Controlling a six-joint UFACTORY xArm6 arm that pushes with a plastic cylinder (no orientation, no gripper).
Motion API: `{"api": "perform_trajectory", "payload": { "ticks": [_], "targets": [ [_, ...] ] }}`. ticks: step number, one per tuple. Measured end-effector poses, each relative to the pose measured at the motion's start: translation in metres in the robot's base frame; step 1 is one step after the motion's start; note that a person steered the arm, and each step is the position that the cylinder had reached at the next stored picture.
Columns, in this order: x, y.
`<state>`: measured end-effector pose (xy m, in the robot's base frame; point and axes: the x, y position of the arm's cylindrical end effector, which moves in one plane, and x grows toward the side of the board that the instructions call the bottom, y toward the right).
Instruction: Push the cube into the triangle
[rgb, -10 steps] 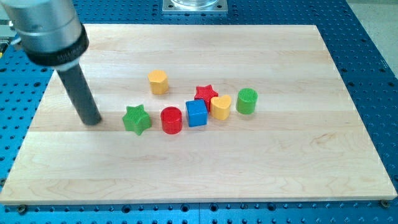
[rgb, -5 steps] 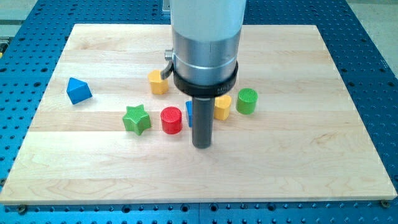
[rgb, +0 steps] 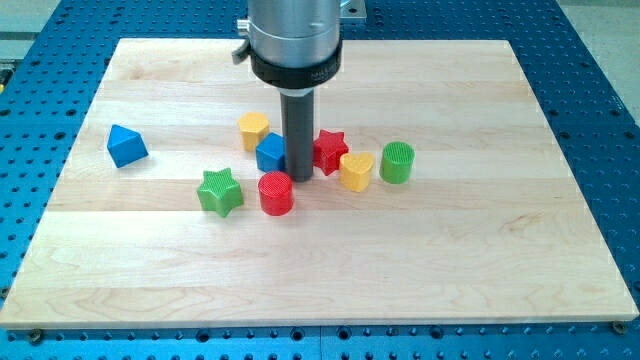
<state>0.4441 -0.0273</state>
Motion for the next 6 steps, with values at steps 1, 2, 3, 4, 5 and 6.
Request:
{"api": "perform_trajectory", "payload": {
  "ticks": [1,2,3,4,5,6],
  "targets": [
    [-0.016,-0.011],
    [-0.042,-0.008],
    [-0.052,-0.013],
    [-0.052,-0.039],
    [-0.049,-0.068],
    [-0.034,-0.063]
  ]
}}
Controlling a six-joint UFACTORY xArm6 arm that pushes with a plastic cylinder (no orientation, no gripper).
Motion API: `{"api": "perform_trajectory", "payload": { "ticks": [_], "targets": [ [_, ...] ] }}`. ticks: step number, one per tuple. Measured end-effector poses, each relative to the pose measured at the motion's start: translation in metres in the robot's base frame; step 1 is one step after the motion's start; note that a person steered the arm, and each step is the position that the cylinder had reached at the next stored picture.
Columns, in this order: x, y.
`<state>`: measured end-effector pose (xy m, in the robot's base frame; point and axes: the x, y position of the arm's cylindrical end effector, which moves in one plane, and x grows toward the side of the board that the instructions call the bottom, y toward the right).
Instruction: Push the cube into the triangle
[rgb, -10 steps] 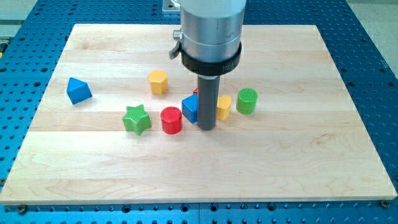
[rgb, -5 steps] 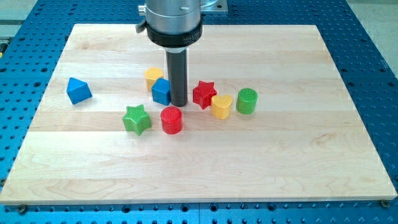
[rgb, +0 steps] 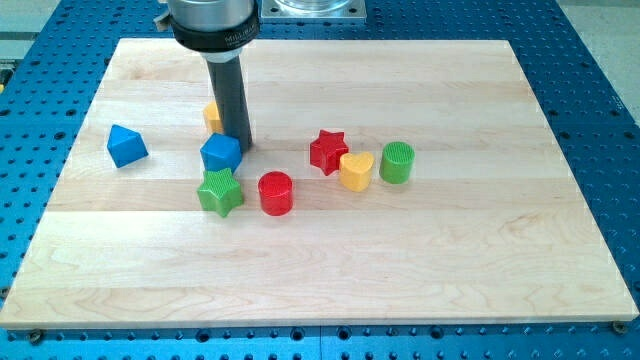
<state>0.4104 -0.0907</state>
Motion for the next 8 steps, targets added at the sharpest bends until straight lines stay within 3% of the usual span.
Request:
{"api": "perform_trajectory", "payload": {
  "ticks": [2,5,8],
  "targets": [
    [0.038,0.034],
    [0.024,-0.072],
    [0.024,-0.090]
  ]
}}
